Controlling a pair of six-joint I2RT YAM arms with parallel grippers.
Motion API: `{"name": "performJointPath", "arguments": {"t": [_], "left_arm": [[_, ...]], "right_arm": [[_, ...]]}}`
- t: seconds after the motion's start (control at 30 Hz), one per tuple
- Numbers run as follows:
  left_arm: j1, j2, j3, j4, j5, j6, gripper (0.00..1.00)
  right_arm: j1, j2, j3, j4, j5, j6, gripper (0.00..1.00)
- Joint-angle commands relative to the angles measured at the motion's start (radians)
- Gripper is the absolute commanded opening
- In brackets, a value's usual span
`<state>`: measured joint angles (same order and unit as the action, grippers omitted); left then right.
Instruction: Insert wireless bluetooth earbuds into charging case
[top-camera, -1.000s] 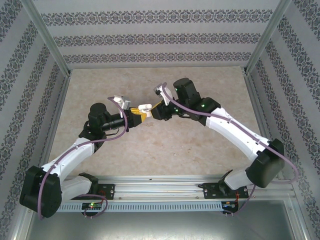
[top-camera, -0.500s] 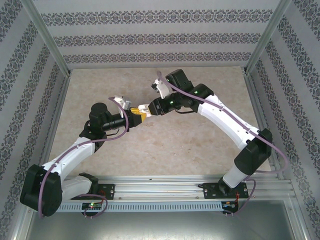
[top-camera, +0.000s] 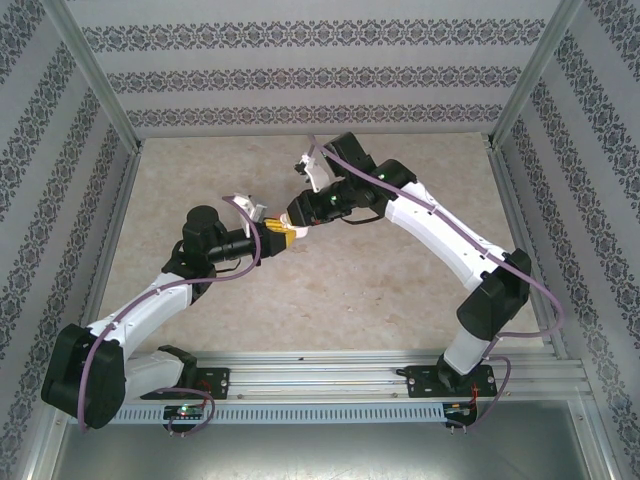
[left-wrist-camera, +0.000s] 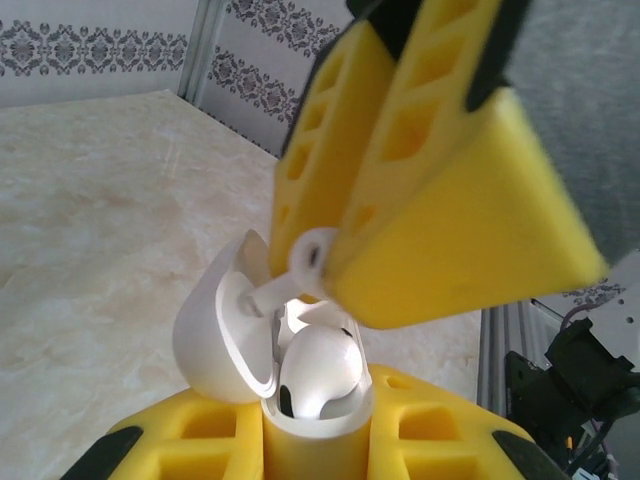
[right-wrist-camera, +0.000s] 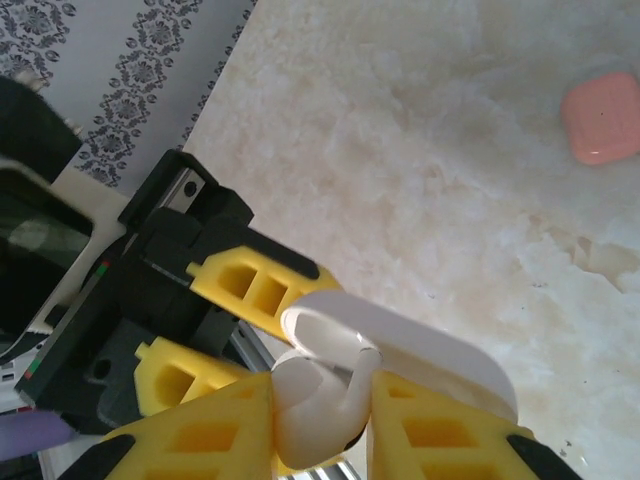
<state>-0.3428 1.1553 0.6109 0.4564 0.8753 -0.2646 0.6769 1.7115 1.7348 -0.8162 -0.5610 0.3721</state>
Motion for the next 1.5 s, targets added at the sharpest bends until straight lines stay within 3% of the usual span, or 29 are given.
{"name": "performJointPath", "arguments": {"t": [0.0, 0.57, 1.47], "left_arm": [[-0.015, -0.010, -0.001, 0.040, 0.044, 0.040, 0.00], [-0.015, -0.035, -0.043, -0.001, -0.001, 0.295, 0.00], [-0.031, -0.053, -0.143, 0.226, -0.022, 0.356, 0.00]], "right_arm": [[0.006, 0.018, 0.036, -0.061, 0.015, 0.012, 0.24], [0.027, -0.008, 0.135, -0.337, 0.090, 0.015, 0.23], [0.032, 0.042, 0.112, -0.301, 0.058, 0.177, 0.19]]}}
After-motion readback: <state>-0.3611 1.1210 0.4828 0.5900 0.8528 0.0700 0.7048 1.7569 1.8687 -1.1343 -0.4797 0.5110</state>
